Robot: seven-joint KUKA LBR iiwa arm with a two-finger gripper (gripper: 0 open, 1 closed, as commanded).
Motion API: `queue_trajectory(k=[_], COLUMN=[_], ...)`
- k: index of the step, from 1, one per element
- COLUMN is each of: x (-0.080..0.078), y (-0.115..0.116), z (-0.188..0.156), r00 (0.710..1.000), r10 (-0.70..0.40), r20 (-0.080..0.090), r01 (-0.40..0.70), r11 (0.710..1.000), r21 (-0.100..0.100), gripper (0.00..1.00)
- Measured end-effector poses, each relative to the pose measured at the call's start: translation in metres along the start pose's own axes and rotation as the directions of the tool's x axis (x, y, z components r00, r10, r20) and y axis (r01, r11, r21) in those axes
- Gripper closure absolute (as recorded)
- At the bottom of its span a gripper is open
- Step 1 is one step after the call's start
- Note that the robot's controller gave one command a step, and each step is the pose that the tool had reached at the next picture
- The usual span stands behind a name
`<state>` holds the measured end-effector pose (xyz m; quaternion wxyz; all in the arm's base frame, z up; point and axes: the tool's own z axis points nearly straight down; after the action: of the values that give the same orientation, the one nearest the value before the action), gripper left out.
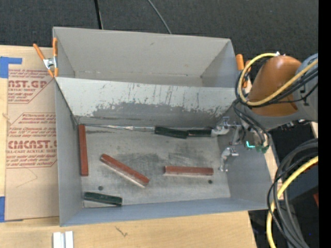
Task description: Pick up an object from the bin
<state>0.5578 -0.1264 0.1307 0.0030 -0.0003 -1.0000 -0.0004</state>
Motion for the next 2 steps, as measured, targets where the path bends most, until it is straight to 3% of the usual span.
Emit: queue_trajectory(k=[1,2], x=[-0.002,0.045], y=[0.000,0.043], z=[-0.004,0.057], r00=[1.000,0.979], r10=[-0.001,-0.203], r20=[0.007,0.011], r01=[0.001,0.203], r11=[1.000,0.979], r21=[0.001,0.004], gripper=[0.00,1.00])
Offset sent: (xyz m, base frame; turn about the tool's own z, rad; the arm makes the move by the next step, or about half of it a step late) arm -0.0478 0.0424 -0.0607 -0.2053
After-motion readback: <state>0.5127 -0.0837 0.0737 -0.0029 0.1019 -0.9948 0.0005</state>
